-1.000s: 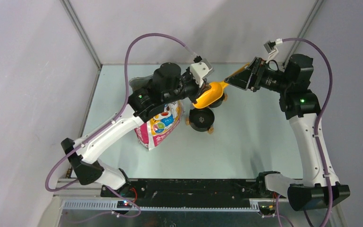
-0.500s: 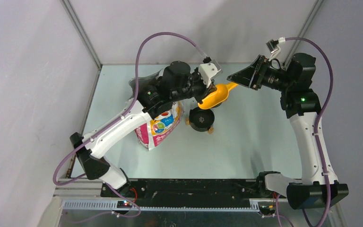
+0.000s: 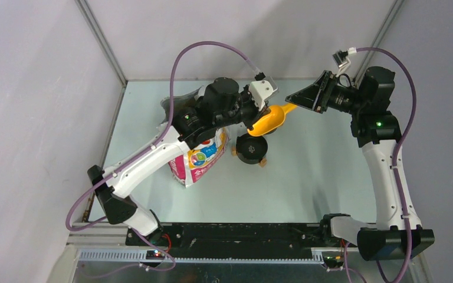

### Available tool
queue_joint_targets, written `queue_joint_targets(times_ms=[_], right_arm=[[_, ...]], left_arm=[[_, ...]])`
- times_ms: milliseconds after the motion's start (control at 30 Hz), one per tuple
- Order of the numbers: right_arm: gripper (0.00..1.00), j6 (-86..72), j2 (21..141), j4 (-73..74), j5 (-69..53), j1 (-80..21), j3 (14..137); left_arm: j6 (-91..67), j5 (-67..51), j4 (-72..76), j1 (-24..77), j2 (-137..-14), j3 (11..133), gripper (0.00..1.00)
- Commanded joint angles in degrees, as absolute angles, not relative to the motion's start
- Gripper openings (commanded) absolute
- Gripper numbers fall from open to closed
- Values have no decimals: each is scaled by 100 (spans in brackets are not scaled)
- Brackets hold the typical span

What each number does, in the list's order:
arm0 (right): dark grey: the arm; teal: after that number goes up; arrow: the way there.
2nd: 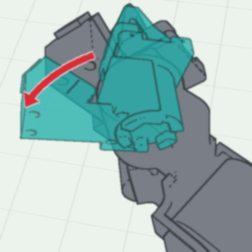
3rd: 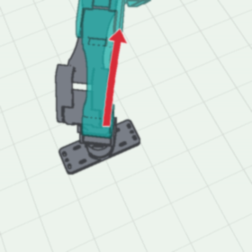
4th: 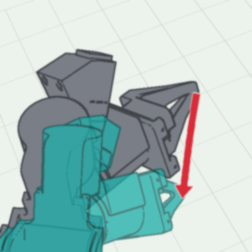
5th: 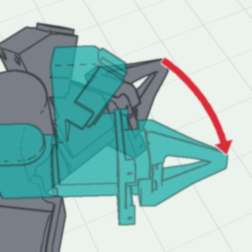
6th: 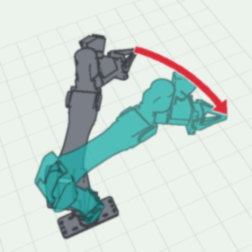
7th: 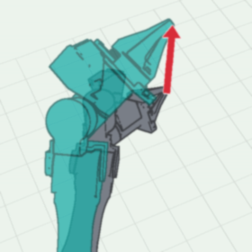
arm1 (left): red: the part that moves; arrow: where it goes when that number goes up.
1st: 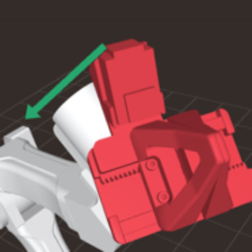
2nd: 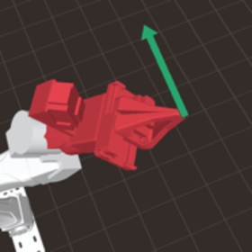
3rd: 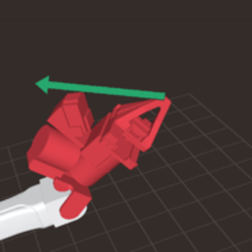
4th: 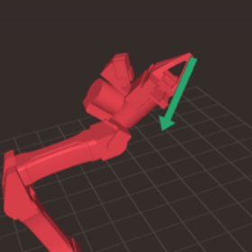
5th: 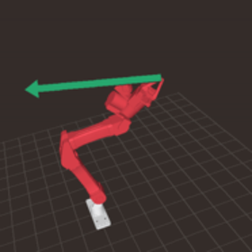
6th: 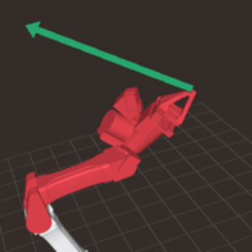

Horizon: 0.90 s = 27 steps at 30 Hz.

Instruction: Serve the pet food

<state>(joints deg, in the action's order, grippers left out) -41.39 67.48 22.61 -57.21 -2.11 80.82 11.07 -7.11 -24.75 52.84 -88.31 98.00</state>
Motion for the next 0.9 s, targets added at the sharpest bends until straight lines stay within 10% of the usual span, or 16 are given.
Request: queue_joint_targets(times_ms=[0,300,433,500,867], right_arm=[[43,-4023,6627,2226,-5835,-203,8112],[1,-3779,6628,2339,-5699,-72,8075],[0,-3274,6595,2584,-5703,257,8039],[0,-2546,6563,3061,-5732,384,8081],[0,1329,6132,5243,-4277,350,8126]], left_arm=[[1183,-721,-2457,5309,-8807,10009,0],[1147,-790,-2476,5332,-8836,10032,1],[1279,-703,-2762,5300,-8702,10092,53],[1410,-691,-3036,5164,-8472,10135,64],[979,1020,-5225,2929,-7652,10422,85]])
